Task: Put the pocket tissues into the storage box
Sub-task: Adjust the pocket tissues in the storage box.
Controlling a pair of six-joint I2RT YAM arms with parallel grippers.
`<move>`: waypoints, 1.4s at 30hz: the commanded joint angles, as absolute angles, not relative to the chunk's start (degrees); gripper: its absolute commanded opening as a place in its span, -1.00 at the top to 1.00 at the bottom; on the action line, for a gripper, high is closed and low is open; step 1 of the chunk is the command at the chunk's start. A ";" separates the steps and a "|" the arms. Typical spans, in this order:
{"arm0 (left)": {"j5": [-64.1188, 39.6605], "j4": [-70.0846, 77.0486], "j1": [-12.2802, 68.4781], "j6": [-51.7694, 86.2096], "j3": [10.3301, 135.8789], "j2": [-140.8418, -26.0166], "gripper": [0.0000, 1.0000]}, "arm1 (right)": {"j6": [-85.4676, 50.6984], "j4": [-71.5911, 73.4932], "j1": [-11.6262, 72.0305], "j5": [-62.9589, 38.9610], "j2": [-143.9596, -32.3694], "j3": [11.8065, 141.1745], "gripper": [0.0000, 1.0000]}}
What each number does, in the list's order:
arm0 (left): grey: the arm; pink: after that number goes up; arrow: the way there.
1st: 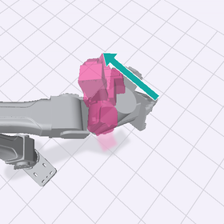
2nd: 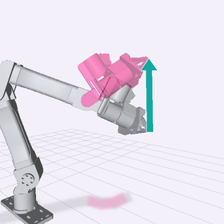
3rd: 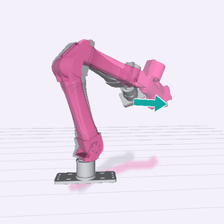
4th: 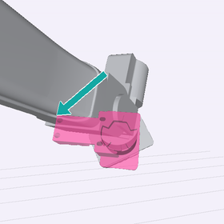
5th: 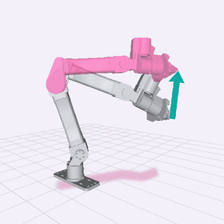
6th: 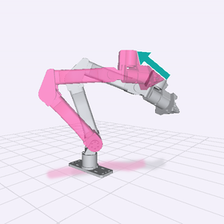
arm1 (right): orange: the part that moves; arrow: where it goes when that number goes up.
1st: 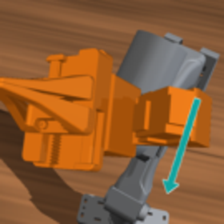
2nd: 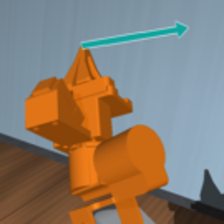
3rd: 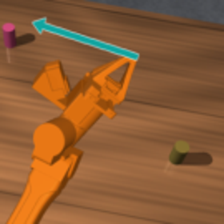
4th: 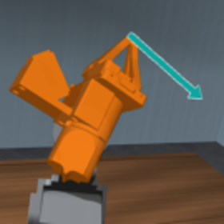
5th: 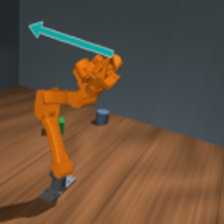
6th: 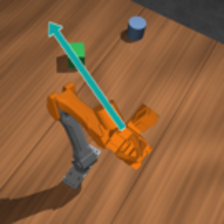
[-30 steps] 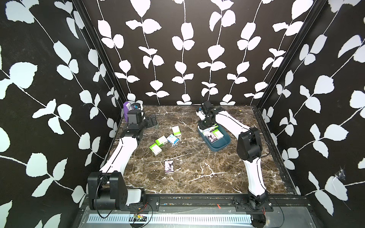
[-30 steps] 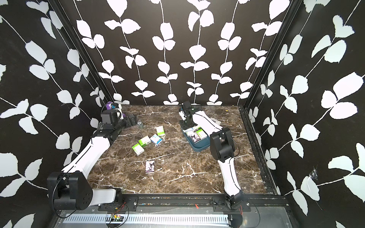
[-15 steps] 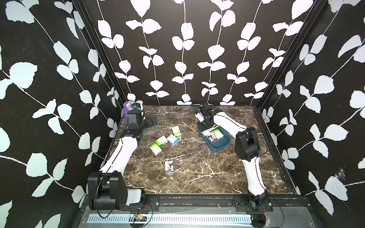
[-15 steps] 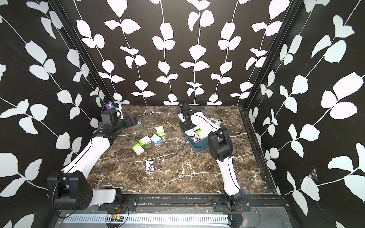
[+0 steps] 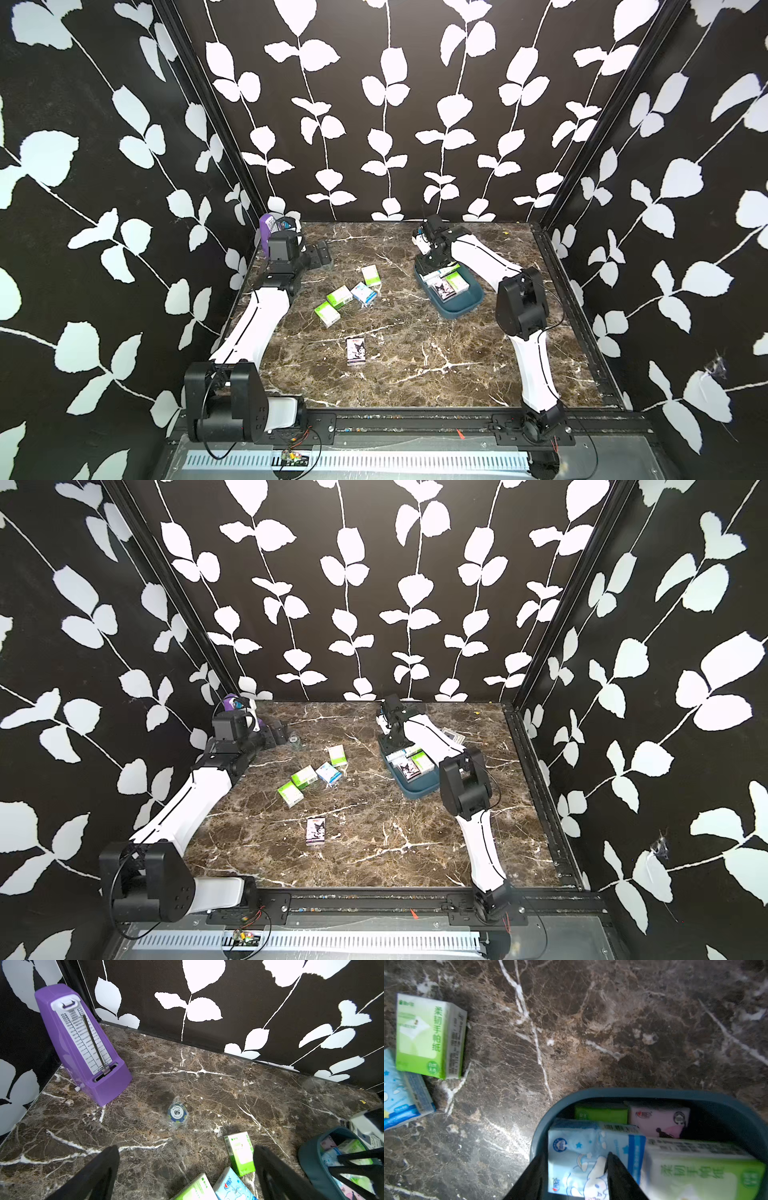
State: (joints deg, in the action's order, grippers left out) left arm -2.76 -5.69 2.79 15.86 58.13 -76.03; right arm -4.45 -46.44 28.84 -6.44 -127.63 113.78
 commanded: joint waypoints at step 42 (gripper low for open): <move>-2.96 -5.98 2.50 15.04 60.21 -76.03 -0.98 | 1.22 -54.10 23.38 1.66 -126.71 111.98 0.33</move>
State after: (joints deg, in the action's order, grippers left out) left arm -3.14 -5.85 2.79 15.84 58.46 -76.18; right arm -0.23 -53.04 23.55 0.56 -125.95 108.99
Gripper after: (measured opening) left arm 0.989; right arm 0.332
